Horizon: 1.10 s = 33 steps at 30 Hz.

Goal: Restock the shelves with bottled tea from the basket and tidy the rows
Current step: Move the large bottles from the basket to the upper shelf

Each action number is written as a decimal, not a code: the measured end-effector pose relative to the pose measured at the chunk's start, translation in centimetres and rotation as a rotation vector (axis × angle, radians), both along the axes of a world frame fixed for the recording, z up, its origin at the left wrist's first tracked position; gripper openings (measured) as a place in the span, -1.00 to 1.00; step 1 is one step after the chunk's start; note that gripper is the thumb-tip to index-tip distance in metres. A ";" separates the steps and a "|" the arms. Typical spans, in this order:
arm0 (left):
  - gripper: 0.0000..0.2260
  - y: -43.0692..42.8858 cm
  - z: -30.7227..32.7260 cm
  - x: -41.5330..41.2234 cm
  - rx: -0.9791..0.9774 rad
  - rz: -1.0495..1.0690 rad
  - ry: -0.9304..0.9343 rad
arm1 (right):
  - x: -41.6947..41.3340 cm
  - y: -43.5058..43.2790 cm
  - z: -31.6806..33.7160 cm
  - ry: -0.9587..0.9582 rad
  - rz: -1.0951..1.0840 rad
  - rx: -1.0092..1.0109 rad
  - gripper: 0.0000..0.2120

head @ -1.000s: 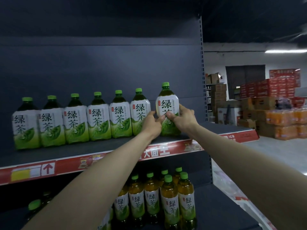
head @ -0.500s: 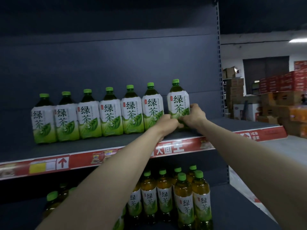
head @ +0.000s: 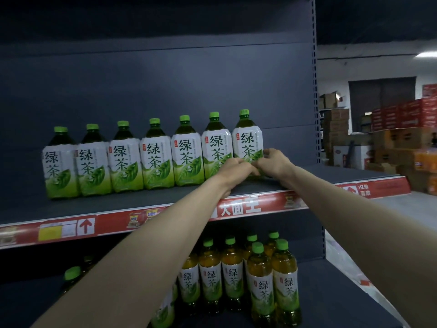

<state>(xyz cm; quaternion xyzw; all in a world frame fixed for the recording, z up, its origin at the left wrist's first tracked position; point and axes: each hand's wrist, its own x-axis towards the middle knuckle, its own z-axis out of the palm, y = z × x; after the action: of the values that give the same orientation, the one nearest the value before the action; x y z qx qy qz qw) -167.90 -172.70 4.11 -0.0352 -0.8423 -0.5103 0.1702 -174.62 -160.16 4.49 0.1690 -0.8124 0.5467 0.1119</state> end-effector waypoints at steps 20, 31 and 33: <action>-0.51 0.3 0.3 1.2 0.033 0.172 0.176 | 3.4 -0.2 0.3 0.116 -0.118 0.261 -0.72; -0.72 0.3 -4.3 14.5 0.209 0.042 0.416 | 18.1 1.5 -5.3 0.480 -0.003 -0.067 -0.83; -0.71 -0.3 -7.1 17.2 0.229 0.042 0.364 | 20.5 1.7 -8.5 0.448 0.002 -0.090 -0.85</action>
<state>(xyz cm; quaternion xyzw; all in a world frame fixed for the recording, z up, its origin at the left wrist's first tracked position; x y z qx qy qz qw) -150.74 -172.95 -2.98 -0.0897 -0.7348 -0.5842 0.3329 -154.07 -158.49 -4.03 0.2821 -0.7417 0.5315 0.2965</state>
